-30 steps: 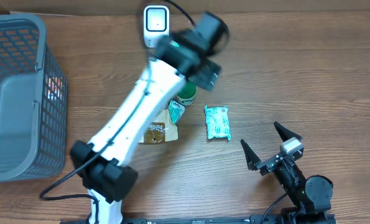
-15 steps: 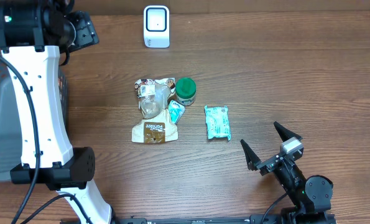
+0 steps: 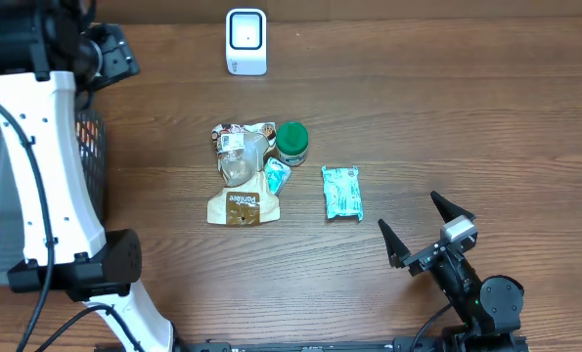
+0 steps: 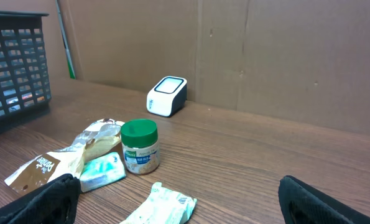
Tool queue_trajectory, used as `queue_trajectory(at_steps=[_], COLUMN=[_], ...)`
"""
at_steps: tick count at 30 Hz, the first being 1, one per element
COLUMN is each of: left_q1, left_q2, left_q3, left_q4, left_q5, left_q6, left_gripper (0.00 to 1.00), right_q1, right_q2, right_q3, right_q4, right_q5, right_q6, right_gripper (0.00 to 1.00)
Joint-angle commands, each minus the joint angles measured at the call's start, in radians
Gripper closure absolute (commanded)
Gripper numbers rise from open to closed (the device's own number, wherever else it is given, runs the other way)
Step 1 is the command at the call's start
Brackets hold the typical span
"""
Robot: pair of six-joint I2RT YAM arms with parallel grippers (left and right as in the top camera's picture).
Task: Scan the item barcode
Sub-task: 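Release the wipes pack on the table and withdraw left gripper, then reach the left gripper into the basket and grasp the orange Kleenex box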
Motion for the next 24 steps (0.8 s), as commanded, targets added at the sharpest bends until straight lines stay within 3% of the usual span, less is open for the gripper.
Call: queue_trajectory(at_steps=[1,12,24], left_q1=[0.061,0.190,0.342], left_q2=[-0.012,-0.010,-0.010], left_q3=[0.006,-0.003,-0.196], left_q4=[-0.010,0.014,0.123], left_q5=[0.005,-0.014,-0.014], left_q6=[-0.015,-0.023,-0.028], left_gripper=[0.28,0.29,0.31], right_q1=[0.006,0.006,0.006], right_q2=[-0.012,-0.012,-0.012], right_q3=[-0.011,-0.011,-0.011], right_q4=[0.002,0.002,0.002], right_q5=[-0.001,-0.001,-0.001], right_q6=[0.003,0.003,0.003], right_gripper=[0.00,0.00,0.00])
